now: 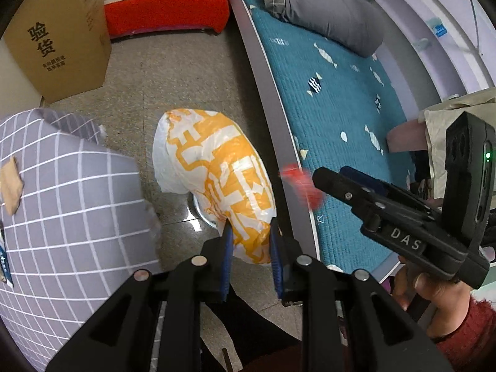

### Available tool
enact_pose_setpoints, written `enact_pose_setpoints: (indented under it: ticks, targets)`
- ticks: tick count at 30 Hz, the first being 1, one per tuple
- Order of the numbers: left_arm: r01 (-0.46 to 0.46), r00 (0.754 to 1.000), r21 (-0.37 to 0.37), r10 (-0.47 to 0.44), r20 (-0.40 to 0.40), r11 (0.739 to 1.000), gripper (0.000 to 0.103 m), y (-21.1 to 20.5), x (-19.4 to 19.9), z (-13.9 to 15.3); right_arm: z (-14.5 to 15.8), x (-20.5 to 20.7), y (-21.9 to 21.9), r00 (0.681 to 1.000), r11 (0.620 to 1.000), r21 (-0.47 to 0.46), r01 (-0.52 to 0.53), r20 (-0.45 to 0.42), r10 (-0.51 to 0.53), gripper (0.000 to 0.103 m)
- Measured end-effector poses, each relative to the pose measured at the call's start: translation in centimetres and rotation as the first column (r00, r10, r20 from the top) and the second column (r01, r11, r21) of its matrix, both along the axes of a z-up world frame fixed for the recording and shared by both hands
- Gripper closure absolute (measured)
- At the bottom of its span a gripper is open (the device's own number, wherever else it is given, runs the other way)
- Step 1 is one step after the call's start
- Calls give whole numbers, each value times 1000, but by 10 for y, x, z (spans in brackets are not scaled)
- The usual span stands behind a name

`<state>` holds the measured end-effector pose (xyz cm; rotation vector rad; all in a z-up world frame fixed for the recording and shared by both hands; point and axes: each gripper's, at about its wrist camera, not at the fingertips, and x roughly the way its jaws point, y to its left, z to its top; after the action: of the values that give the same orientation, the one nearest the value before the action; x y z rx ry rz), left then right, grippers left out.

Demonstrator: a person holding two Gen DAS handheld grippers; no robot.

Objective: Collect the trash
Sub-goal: 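Carry the plastic bag and red wrapper over the wastebasket, then open both grippers to drop the bag and wrapper into the wastebasket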

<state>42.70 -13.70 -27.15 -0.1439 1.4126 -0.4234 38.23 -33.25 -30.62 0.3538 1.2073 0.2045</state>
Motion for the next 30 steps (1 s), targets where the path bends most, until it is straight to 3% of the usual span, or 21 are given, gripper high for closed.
enact_pose_setpoints:
  ticks: [22,30]
  targets:
    - [126,985,29,-121,-119,992,81,-69,12,-30,-9,-21,-72,989,988,34,148,-20,-147,36]
    - [158,983,35,-154,-96,987,77,-94,19,-25,1,-31,-97,975,976,35,217,33,-218,35]
